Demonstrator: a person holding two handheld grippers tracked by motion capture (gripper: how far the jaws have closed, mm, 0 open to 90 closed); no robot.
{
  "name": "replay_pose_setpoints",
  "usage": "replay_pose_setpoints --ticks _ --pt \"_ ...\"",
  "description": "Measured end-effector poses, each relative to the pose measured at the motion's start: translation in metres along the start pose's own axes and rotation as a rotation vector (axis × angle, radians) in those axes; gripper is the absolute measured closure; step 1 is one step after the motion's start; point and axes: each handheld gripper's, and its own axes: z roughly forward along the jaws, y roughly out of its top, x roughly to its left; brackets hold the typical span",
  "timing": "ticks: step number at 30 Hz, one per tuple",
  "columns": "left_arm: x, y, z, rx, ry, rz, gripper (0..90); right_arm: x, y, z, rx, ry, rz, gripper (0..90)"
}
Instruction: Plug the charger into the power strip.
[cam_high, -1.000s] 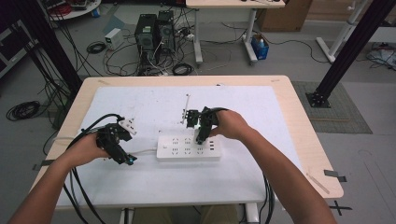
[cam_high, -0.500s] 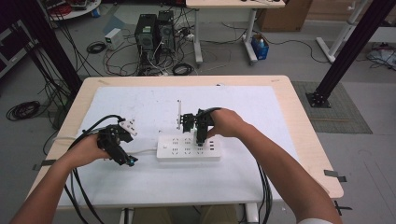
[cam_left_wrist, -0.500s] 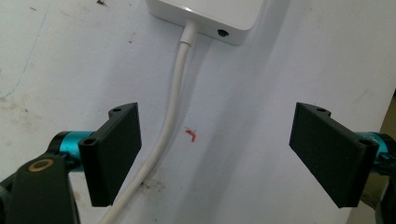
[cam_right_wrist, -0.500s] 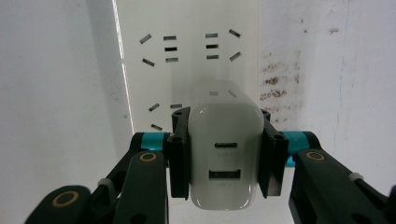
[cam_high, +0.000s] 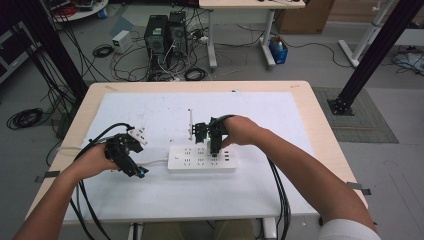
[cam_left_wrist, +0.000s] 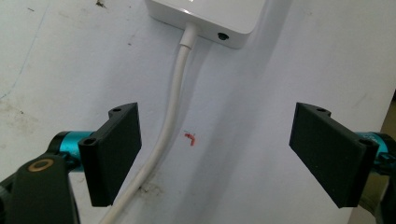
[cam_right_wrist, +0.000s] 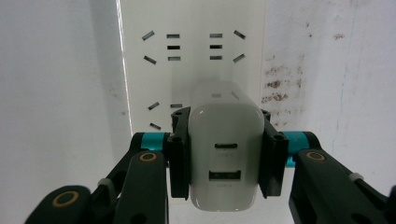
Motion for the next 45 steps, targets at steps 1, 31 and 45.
replay_pose_setpoints --ticks 1,31,45 --pt "0.001 0.0 0.0 0.007 0.001 0.009 16.9 0.0 0.0 0.001 0.013 0.0 0.0 62.4" --pt "0.0 -0.008 0.001 -0.012 0.001 -0.014 16.9 -0.006 0.007 0.013 0.041 0.036 0.0 62.8" --pt "-0.004 0.0 0.006 -0.009 -0.012 -0.005 16.9 0.005 0.008 0.016 0.047 -0.028 -0.027 62.8"
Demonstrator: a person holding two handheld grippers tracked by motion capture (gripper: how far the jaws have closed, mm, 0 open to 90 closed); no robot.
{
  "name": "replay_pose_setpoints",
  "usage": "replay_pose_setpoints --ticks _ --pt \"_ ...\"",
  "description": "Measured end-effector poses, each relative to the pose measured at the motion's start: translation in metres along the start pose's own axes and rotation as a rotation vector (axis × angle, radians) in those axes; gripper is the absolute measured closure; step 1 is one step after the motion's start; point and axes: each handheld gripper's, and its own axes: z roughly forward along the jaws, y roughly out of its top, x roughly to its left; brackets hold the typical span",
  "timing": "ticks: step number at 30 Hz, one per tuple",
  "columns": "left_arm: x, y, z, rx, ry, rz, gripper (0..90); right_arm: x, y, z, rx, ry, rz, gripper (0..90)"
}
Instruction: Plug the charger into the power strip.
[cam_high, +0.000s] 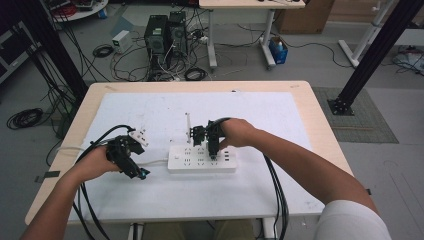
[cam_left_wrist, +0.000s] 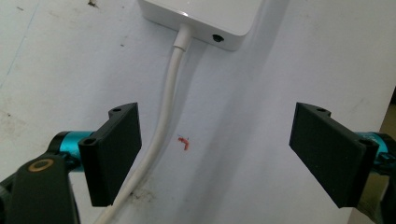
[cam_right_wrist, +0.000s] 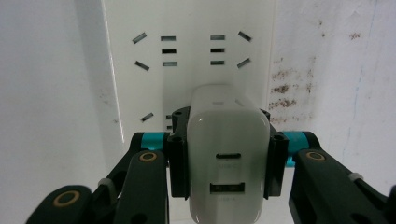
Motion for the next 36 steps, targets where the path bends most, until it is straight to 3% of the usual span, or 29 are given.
replay_pose_setpoints --ticks 1,6,15,20,21,22,24,28,31,32,35,36 --pt "0.0 0.0 0.0 0.002 0.0 0.001 16.9 0.0 -0.001 0.0 0.002 0.0 -0.009 62.8" --pt "0.002 -0.001 0.001 0.01 0.002 0.007 16.9 -0.016 -0.001 0.002 -0.009 0.097 0.012 62.8" --pt "0.001 -0.004 0.002 -0.008 0.002 -0.017 17.0 -0.013 -0.003 0.004 -0.028 0.078 0.005 62.6" --pt "0.0 -0.003 0.003 0.001 0.005 -0.011 16.9 -0.013 -0.009 0.004 -0.08 0.08 0.003 62.0" --pt "0.0 -0.003 0.003 0.001 0.006 -0.009 16.9 -0.013 -0.011 0.003 -0.095 0.081 0.003 60.9" --pt "0.0 -0.003 0.002 -0.002 0.008 -0.007 16.9 -0.012 -0.012 0.003 -0.106 0.078 -0.005 52.1" --pt "0.0 -0.004 0.001 -0.012 0.012 -0.017 17.0 -0.012 -0.015 0.003 -0.122 0.103 0.026 36.8" --pt "0.002 -0.005 -0.001 -0.024 0.019 -0.016 16.9 -0.019 -0.018 -0.005 -0.192 0.141 0.124 22.0" --pt "0.001 -0.006 -0.002 -0.032 0.022 -0.024 16.9 -0.027 -0.017 -0.012 -0.213 0.196 0.231 20.0" --pt "0.001 -0.006 -0.002 -0.035 0.023 -0.026 16.9 -0.028 -0.017 -0.014 -0.222 0.185 0.26 20.0" --pt "0.001 -0.008 -0.004 -0.038 0.027 -0.026 16.9 -0.031 -0.022 -0.02 -0.272 0.199 0.286 19.9" --pt "0.0 -0.009 -0.004 -0.044 0.03 -0.03 16.9 -0.032 -0.024 -0.022 -0.289 0.183 0.292 19.9"
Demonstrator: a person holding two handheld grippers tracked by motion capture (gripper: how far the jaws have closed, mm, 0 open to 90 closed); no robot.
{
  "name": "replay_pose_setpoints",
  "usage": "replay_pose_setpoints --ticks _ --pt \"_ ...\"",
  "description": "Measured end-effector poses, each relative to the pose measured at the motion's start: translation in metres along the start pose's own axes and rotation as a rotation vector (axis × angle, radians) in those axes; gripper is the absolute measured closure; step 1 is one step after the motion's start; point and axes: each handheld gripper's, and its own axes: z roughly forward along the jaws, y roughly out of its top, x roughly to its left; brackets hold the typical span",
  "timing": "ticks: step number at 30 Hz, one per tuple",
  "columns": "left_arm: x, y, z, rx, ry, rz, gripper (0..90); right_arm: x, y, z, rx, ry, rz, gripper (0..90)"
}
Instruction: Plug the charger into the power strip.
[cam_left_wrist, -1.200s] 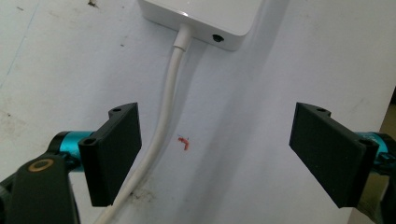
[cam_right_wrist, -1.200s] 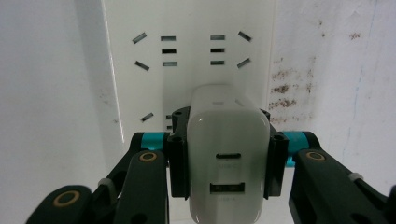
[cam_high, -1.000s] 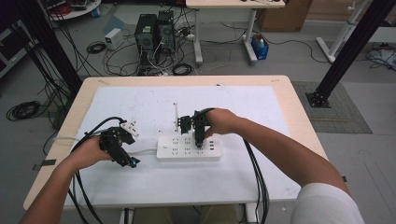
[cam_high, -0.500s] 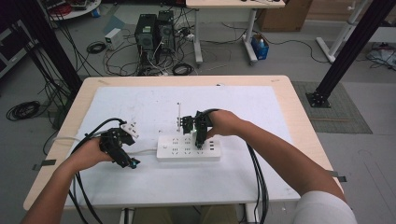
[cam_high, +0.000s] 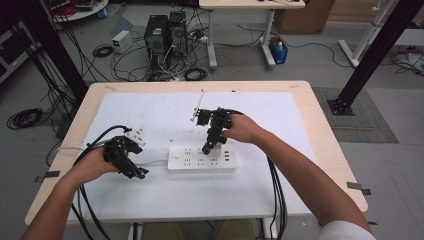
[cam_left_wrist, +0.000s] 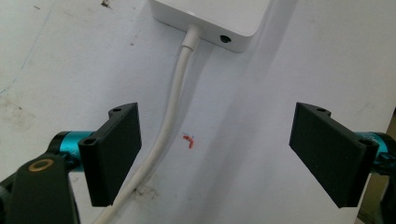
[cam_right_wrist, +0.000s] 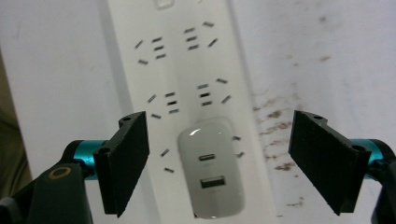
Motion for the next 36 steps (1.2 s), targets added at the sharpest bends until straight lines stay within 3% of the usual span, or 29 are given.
replay_pose_setpoints --ticks 3,4,5,10,15,17,23,28,36 --pt "0.0 -0.001 -0.001 -0.009 0.003 -0.004 16.9 -0.002 -0.002 -0.008 -0.043 -0.044 0.026 16.9" --pt "0.0 -0.001 -0.002 -0.012 0.003 -0.004 16.9 -0.004 -0.003 -0.01 -0.057 -0.059 0.034 6.0" --pt "0.0 -0.001 -0.002 -0.014 0.003 -0.004 16.9 -0.005 -0.003 -0.012 -0.066 -0.085 0.051 1.1" --pt "-0.001 -0.002 -0.004 -0.016 0.006 0.009 16.9 -0.01 -0.01 -0.027 -0.132 -0.114 0.089 0.9" --pt "0.001 -0.003 -0.005 -0.021 0.01 -0.003 16.9 -0.006 -0.019 -0.04 -0.11 -0.156 0.121 1.0" --pt "0.001 -0.004 -0.005 -0.016 0.02 -0.007 16.9 -0.003 -0.025 -0.047 -0.125 -0.169 0.124 1.0" --pt "0.006 -0.005 -0.005 -0.003 0.06 -0.052 16.9 0.009 -0.053 -0.073 -0.203 -0.231 0.165 1.0" --pt "0.009 -0.006 -0.007 -0.019 0.086 -0.103 16.9 0.015 -0.082 -0.086 -0.214 -0.267 0.217 1.0" --pt "0.007 -0.004 -0.012 -0.008 0.117 -0.092 16.9 0.027 -0.127 -0.098 -0.243 -0.309 0.305 1.0"
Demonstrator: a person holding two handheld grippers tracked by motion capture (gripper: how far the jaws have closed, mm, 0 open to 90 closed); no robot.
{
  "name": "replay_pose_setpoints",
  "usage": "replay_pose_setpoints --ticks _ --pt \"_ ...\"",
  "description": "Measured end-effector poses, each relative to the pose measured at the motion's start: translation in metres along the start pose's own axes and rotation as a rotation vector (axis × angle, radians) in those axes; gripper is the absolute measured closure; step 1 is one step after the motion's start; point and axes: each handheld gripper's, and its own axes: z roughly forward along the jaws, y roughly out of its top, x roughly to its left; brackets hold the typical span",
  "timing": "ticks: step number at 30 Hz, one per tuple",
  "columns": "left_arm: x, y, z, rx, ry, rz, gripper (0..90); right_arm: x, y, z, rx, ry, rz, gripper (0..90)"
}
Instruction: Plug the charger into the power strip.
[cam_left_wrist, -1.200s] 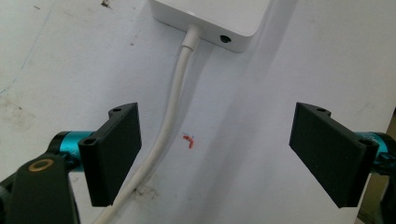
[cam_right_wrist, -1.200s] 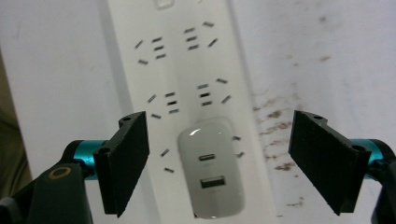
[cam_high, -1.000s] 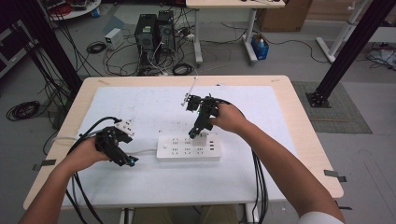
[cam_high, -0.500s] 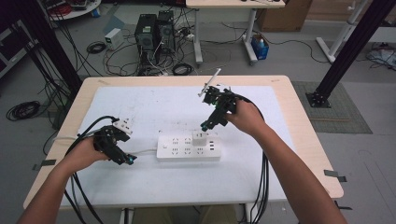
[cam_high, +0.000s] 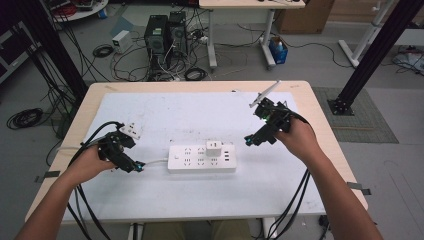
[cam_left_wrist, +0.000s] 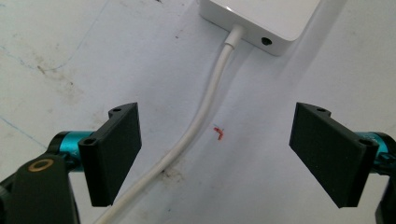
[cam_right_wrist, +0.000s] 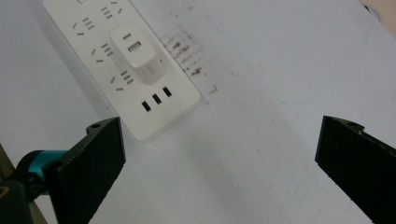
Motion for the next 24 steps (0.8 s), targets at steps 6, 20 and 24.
replay_pose_setpoints --ticks 6,20,24 --pt "0.0 -0.002 -0.004 -0.023 0.028 -0.022 16.9 0.0 -0.029 -0.015 -0.003 -0.075 0.072 1.0" --pt "-0.003 -0.006 -0.002 -0.063 0.048 -0.052 16.9 0.006 -0.074 -0.009 -0.029 -0.073 0.13 1.0" --pt "-0.003 -0.006 -0.001 -0.071 0.05 -0.063 16.9 0.007 -0.079 -0.006 -0.038 -0.069 0.147 1.0"
